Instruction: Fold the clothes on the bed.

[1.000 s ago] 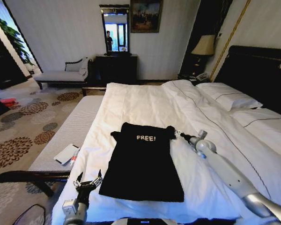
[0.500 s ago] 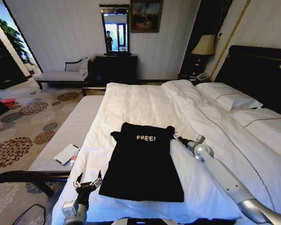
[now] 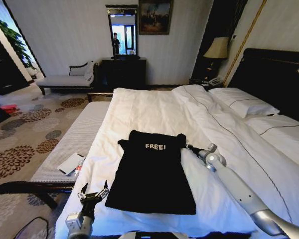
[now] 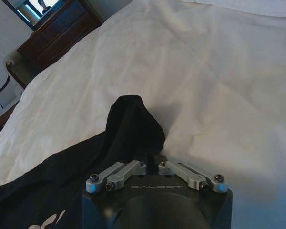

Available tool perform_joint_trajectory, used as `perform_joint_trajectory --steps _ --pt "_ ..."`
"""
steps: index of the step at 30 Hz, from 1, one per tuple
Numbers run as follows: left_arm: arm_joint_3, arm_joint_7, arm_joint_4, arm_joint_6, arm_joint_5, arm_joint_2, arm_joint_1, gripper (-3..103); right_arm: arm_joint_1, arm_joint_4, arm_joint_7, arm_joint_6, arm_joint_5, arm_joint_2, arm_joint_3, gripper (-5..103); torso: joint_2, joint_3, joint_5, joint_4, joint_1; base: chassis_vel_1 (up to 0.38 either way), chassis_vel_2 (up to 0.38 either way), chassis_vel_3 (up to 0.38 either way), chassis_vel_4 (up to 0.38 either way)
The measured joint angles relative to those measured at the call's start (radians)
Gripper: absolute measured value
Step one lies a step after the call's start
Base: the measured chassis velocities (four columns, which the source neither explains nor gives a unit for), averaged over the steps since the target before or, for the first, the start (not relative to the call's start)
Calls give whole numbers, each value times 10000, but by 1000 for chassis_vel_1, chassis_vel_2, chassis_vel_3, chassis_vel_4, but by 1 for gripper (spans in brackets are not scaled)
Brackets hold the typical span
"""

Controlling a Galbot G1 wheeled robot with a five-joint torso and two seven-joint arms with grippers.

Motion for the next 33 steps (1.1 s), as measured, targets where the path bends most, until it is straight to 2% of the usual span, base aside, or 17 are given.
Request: perform_joint_trajectory --steps 4,13,17,24,33 --pt "-5 -1 22 0 -27 -10 -34 100 16 80 7 31 18 -9 -28 1 0 0 0 1 0 0 0 0 0" --pt "-20 -4 44 -6 -79 -21 -62 100 -10 179 37 147 10 -56 -37 0 0 0 0 0 0 0 0 0 0" --pt "-49 -6 26 -7 -128 -10 -67 100 162 108 -107 314 -309 -188 -148 0 0 0 1 1 0 0 0 0 0" --pt "-56 -12 -11 -11 -165 -5 -83 100 1253 -474 -623 584 -1059 -806 -1029 0 0 0 -1 1 0 0 0 0 0" --pt "-98 -15 -58 -47 -169 -13 -43 100 2146 -1410 -1102 898 -2046 -1127 -2167 0 0 1 1 1 0 0 0 0 0"
